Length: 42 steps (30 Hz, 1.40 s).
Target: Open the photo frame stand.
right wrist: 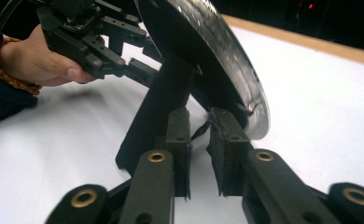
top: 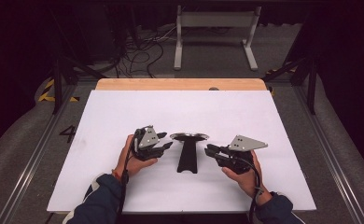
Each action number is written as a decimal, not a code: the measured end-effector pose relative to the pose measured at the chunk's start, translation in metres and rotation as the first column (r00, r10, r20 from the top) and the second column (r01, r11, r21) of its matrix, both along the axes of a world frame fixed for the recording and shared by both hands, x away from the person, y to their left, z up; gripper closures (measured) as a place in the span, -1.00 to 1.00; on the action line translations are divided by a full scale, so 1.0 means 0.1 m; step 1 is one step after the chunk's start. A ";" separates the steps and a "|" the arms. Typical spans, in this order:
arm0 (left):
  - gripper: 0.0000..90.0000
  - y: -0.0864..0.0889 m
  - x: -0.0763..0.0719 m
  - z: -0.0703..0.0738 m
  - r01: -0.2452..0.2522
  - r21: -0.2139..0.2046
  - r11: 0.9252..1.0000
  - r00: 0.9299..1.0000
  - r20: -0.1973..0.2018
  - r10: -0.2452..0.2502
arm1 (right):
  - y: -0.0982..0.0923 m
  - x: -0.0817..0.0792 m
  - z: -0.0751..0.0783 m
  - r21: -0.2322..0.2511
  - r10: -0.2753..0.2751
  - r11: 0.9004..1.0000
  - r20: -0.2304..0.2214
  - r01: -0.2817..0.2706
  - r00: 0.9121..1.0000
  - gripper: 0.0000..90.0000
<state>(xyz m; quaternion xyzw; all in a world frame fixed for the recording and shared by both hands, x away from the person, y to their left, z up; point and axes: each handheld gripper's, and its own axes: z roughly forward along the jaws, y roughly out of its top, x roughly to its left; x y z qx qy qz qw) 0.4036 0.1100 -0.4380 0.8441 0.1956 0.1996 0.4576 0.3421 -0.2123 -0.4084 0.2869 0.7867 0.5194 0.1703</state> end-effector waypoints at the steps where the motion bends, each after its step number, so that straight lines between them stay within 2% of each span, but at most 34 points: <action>1: 0.21 0.02 -0.01 0.02 -0.001 -0.003 1.000 1.000 0.001 0.001 | 0.01 -0.01 0.01 0.000 -0.005 1.000 0.010 0.005 1.000 0.81; 4: 0.10 0.07 -0.03 0.08 -0.035 -0.019 0.999 0.999 0.020 0.036 | 0.05 -0.06 0.05 -0.007 -0.022 1.000 0.036 0.022 0.999 0.92; 10: -0.06 0.10 -0.04 0.12 -0.034 -0.040 0.999 0.999 0.025 0.035 | 0.20 -0.14 0.07 -0.019 -0.043 0.999 0.066 0.044 0.997 1.00; 19: -0.13 -0.08 0.02 0.04 -0.008 -0.019 1.000 1.000 -0.001 0.008 | 0.45 -0.22 0.02 -0.045 -0.033 0.998 0.092 0.038 0.995 1.00; 20: -0.12 -0.11 0.05 0.01 -0.012 -0.028 1.000 1.000 -0.017 0.011 | 0.54 -0.23 -0.01 -0.062 -0.027 0.998 0.097 0.033 0.995 1.00; 23: -0.04 -0.15 0.08 -0.03 0.002 -0.030 1.000 0.999 -0.032 -0.003 | 0.68 -0.23 -0.06 -0.090 -0.032 0.995 0.098 0.041 0.995 1.00; 26: 0.04 -0.19 0.11 -0.06 0.016 -0.019 1.000 0.999 -0.041 -0.017 | 0.83 -0.22 -0.14 -0.118 -0.046 0.991 0.108 0.059 0.993 1.00; 27: 0.09 -0.19 0.11 -0.06 0.016 -0.019 1.000 0.999 -0.041 -0.017 | 0.83 -0.22 -0.14 -0.118 -0.046 0.991 0.108 0.059 0.993 1.00; 29: 0.19 -0.22 0.13 -0.09 0.004 -0.017 1.000 0.999 -0.050 -0.005 | 0.93 -0.24 -0.19 -0.120 -0.089 0.987 0.134 0.105 0.987 1.00; 31: 0.26 -0.22 0.14 -0.10 0.001 -0.022 1.000 0.998 -0.061 -0.002 | 0.99 -0.24 -0.22 -0.114 -0.108 0.986 0.132 0.124 0.985 1.00; 35: 0.35 -0.22 0.14 -0.10 0.007 -0.023 1.000 0.998 -0.066 -0.008 | 1.09 -0.23 -0.29 -0.132 -0.112 0.983 0.116 0.127 0.987 1.00; 38: 0.43 -0.25 0.13 -0.10 0.016 -0.017 1.000 0.998 -0.057 -0.017 | 1.22 -0.24 -0.38 -0.169 -0.112 0.977 0.101 0.128 0.989 1.00; 40: 0.53 -0.26 0.11 -0.10 0.019 -0.010 1.000 0.999 -0.050 -0.019 | 1.26 -0.25 -0.42 -0.191 -0.111 0.973 0.106 0.130 0.988 1.00; 42: 0.55 -0.27 0.10 -0.10 0.018 -0.003 1.000 0.999 -0.047 -0.018 | 1.27 -0.25 -0.46 -0.214 -0.116 0.967 0.102 0.136 0.988 1.00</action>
